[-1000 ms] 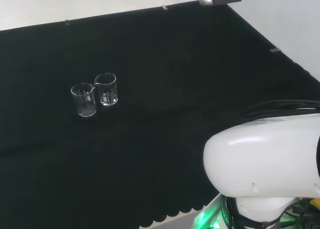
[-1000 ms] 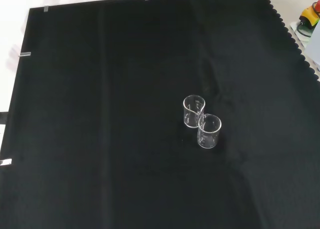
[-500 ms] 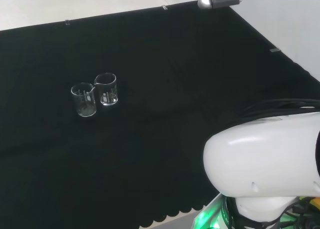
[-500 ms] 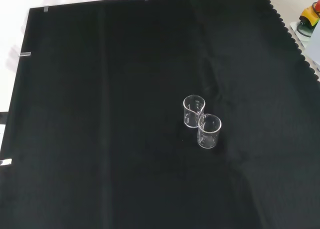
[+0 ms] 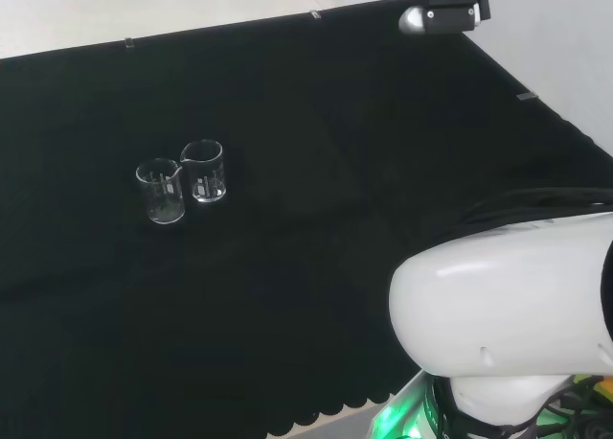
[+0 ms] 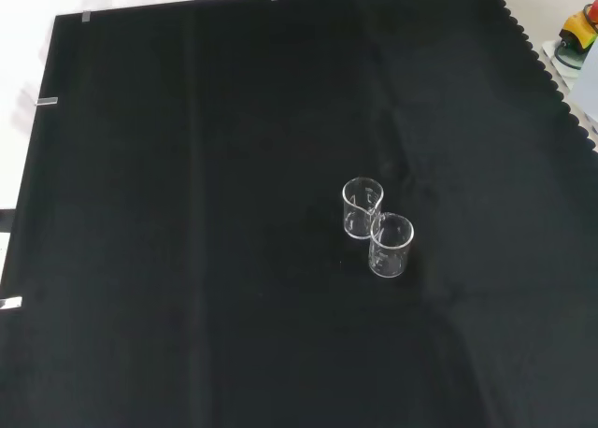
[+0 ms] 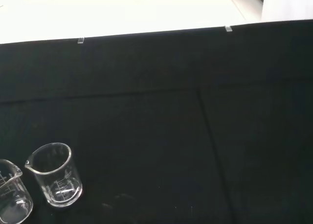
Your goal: Pick up the beaker on the right.
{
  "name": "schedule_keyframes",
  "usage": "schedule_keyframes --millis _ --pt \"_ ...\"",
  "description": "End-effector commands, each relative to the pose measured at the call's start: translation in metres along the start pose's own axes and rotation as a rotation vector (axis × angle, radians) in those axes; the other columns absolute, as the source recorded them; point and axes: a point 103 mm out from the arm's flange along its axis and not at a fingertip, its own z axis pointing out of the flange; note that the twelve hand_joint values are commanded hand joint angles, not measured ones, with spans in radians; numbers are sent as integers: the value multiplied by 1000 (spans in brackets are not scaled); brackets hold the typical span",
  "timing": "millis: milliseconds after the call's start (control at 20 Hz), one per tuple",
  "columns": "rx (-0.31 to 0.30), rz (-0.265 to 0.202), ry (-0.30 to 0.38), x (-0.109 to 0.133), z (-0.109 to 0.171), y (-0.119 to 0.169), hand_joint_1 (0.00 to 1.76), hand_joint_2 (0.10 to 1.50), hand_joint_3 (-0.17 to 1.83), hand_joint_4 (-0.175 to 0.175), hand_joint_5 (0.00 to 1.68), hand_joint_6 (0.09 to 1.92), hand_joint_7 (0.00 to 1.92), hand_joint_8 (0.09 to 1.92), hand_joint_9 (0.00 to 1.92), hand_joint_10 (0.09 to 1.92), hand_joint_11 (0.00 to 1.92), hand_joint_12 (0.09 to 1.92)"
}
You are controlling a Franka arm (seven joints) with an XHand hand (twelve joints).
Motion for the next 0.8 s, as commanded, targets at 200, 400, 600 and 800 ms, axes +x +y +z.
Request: schedule_keyframes --millis 200,400,600,800 --pt "21 -2 19 -74 29 39 78 1097 725 -39 193 87 93 533 134 641 0 964" --pt "39 -6 -20 -69 44 58 83 1094 726 -39 193 87 94 533 136 641 0 965" --pt "59 -12 -30 -47 64 73 91 1089 727 -39 194 87 96 534 137 641 0 966" --pt "79 -25 -27 -24 80 82 99 1084 730 -40 195 87 97 535 138 641 0 967"
